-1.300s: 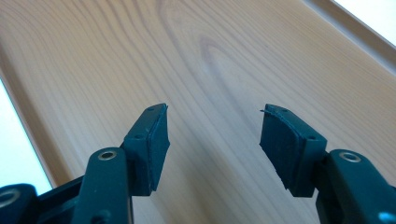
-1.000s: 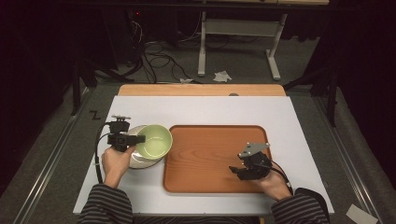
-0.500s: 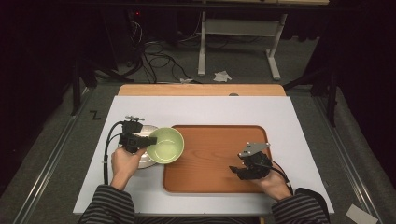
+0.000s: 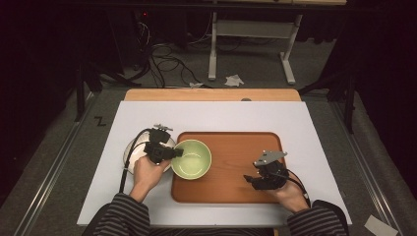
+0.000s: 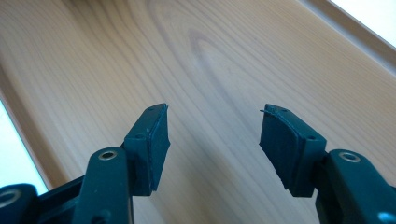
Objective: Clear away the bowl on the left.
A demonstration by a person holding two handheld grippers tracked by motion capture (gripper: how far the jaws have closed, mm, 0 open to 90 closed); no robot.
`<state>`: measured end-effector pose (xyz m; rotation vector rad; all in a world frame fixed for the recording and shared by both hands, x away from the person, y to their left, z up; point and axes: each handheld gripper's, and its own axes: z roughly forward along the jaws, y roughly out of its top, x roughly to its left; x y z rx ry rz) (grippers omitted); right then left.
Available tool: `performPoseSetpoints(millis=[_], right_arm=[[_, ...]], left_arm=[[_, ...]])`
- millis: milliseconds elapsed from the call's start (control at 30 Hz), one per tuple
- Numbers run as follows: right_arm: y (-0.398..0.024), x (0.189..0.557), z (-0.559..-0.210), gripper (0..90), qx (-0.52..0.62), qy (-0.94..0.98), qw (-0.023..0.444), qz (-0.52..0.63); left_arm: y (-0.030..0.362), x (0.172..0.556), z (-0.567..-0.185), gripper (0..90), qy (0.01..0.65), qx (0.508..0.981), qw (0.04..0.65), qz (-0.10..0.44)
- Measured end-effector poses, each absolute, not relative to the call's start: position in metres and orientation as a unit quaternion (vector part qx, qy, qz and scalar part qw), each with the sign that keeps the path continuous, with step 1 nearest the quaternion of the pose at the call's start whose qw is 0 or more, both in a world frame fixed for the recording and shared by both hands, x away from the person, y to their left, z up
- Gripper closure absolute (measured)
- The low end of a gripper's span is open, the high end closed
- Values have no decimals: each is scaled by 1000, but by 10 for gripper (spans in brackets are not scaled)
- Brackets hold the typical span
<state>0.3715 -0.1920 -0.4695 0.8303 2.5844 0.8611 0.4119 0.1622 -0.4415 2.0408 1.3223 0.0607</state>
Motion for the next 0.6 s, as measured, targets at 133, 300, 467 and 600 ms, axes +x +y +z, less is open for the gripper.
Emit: performPoseSetpoints(millis=[133, 300, 467, 600], right_arm=[[-194, 370, -469, 437, 291, 897, 148, 298], [-196, 369, -468, 437, 295, 895, 149, 299], [-198, 367, -468, 437, 295, 895, 152, 297], [-201, 366, -467, 438, 301, 892, 155, 300]], left_arm=[[152, 412, -443, 829, 495, 798, 343, 23], [138, 412, -444, 829, 479, 809, 340, 19], [128, 414, -445, 830, 468, 814, 345, 6], [121, 415, -446, 829, 464, 817, 341, 6]])
